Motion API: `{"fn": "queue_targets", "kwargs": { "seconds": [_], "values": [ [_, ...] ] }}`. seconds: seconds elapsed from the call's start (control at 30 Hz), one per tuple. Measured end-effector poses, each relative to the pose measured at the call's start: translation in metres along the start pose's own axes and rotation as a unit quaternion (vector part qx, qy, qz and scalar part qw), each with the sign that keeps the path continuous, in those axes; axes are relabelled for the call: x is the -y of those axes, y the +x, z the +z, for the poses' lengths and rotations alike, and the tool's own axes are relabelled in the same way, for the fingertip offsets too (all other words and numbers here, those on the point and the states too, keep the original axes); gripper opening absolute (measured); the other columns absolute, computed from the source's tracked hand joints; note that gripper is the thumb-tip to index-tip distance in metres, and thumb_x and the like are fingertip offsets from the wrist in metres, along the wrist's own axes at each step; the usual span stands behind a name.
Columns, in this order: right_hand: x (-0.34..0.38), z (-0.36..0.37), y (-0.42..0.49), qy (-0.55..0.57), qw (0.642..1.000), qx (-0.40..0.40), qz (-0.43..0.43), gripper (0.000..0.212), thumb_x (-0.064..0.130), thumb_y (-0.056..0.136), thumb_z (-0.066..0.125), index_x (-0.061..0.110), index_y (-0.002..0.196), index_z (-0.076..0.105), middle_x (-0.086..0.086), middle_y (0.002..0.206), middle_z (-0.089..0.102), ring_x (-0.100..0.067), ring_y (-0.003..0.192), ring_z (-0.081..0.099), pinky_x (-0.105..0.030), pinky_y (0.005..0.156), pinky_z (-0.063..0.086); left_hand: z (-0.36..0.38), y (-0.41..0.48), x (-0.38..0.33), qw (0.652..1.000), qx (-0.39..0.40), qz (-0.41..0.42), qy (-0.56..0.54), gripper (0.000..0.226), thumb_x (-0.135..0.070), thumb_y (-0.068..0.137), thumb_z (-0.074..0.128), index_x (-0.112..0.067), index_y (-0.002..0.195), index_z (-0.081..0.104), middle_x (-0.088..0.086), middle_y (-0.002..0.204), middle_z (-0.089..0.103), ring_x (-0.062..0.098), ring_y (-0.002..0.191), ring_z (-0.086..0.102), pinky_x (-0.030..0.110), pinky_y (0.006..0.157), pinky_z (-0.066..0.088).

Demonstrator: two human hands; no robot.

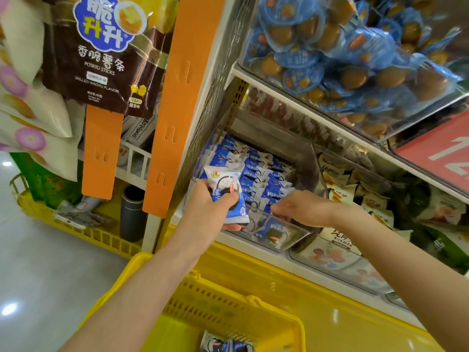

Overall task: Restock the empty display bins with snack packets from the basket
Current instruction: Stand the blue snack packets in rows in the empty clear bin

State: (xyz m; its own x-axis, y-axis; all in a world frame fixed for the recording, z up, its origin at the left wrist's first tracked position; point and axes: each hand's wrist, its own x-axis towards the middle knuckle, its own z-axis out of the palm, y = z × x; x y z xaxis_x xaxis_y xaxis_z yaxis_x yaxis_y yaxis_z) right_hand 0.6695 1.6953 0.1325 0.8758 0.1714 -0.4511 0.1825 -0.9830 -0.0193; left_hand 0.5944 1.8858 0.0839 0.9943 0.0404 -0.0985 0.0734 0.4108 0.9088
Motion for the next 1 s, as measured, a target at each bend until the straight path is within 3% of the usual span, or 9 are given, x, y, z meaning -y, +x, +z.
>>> {"fn": "queue_targets", "kwargs": {
  "seconds": [0.1,0.17,0.27,0.43,0.53,0.63,0.77,0.9,1.0],
  "values": [
    [0.013,0.005,-0.018,0.172,0.969,-0.160,-0.076,0.035,0.046,0.096,0.036,0.027,0.114,0.060,0.011,0.106,0.062,-0.005,0.097,0.060,-0.023,0.085,0.045,0.001,0.001,0.002,0.999,0.014,-0.037,-0.015,0.018,-0.010,0.091,0.055,-0.025,0.096,0.047,0.001,0.101,0.059,0.016,0.075,0.066,0.024,0.048,0.056],
    [0.027,0.012,-0.031,0.279,0.930,-0.198,-0.131,0.022,0.043,0.096,0.036,0.037,0.105,0.056,0.015,0.101,0.063,0.002,0.089,0.063,-0.018,0.078,0.052,0.001,-0.001,0.004,0.998,0.043,-0.041,0.018,0.020,-0.013,0.091,0.056,-0.024,0.106,0.051,0.002,0.106,0.060,0.016,0.084,0.066,0.024,0.054,0.057],
    [0.043,0.026,-0.039,0.377,0.901,-0.153,-0.150,0.015,0.037,0.095,0.045,0.033,0.106,0.055,0.010,0.099,0.066,0.001,0.086,0.066,-0.018,0.074,0.056,0.002,-0.008,0.007,0.993,0.085,-0.023,0.084,0.031,-0.014,0.088,0.061,-0.025,0.116,0.052,-0.003,0.105,0.063,0.009,0.085,0.067,0.019,0.058,0.055],
    [0.044,0.026,-0.044,0.483,0.857,-0.123,-0.132,0.017,0.028,0.084,0.065,0.016,0.096,0.065,-0.004,0.088,0.074,-0.013,0.079,0.071,-0.021,0.067,0.058,-0.005,-0.014,0.007,0.992,0.042,0.027,0.120,0.039,-0.013,0.080,0.070,-0.037,0.101,0.048,-0.010,0.106,0.059,0.005,0.092,0.062,0.013,0.060,0.050],
    [0.036,0.029,-0.048,0.440,0.882,-0.087,-0.148,0.024,0.035,0.079,0.067,0.022,0.099,0.063,0.004,0.088,0.074,-0.011,0.080,0.070,-0.021,0.068,0.057,-0.012,-0.013,0.002,0.980,0.010,0.100,0.171,0.036,-0.015,0.080,0.069,-0.037,0.101,0.049,-0.017,0.103,0.058,-0.003,0.095,0.058,0.011,0.070,0.049],
    [0.040,0.037,-0.056,0.376,0.908,-0.095,-0.161,0.031,0.051,0.070,0.063,0.032,0.094,0.062,0.014,0.086,0.070,-0.007,0.072,0.068,-0.017,0.066,0.055,-0.012,-0.015,-0.004,0.950,0.043,0.170,0.260,0.037,-0.017,0.082,0.068,-0.039,0.106,0.051,-0.030,0.096,0.053,-0.020,0.089,0.053,0.000,0.069,0.044],
    [0.037,0.036,-0.051,0.359,0.910,-0.128,-0.162,0.021,0.046,0.081,0.063,0.033,0.098,0.065,0.009,0.086,0.070,-0.009,0.062,0.058,-0.021,0.057,0.044,-0.011,-0.016,-0.003,0.909,0.033,0.229,0.346,0.032,-0.026,0.083,0.066,-0.038,0.110,0.053,-0.031,0.099,0.055,-0.010,0.097,0.053,0.010,0.080,0.042],
    [0.021,0.019,-0.026,0.366,0.895,-0.235,-0.098,0.054,0.051,0.079,0.065,0.018,0.121,0.059,0.003,0.104,0.066,0.004,0.064,0.065,-0.010,0.058,0.047,-0.018,0.001,-0.007,0.828,0.019,0.275,0.488,0.032,-0.033,0.091,0.053,-0.030,0.123,0.051,-0.013,0.118,0.055,0.009,0.112,0.048,0.033,0.098,0.039],
    [0.008,0.003,0.004,0.407,0.869,-0.277,-0.046,0.056,0.047,0.081,0.066,0.013,0.124,0.055,0.003,0.106,0.064,-0.002,0.063,0.065,-0.013,0.057,0.050,-0.019,0.022,-0.004,0.772,0.026,0.278,0.572,0.036,-0.038,0.094,0.044,-0.027,0.128,0.047,-0.009,0.127,0.052,0.012,0.120,0.043,0.033,0.103,0.034]
  ]
}}
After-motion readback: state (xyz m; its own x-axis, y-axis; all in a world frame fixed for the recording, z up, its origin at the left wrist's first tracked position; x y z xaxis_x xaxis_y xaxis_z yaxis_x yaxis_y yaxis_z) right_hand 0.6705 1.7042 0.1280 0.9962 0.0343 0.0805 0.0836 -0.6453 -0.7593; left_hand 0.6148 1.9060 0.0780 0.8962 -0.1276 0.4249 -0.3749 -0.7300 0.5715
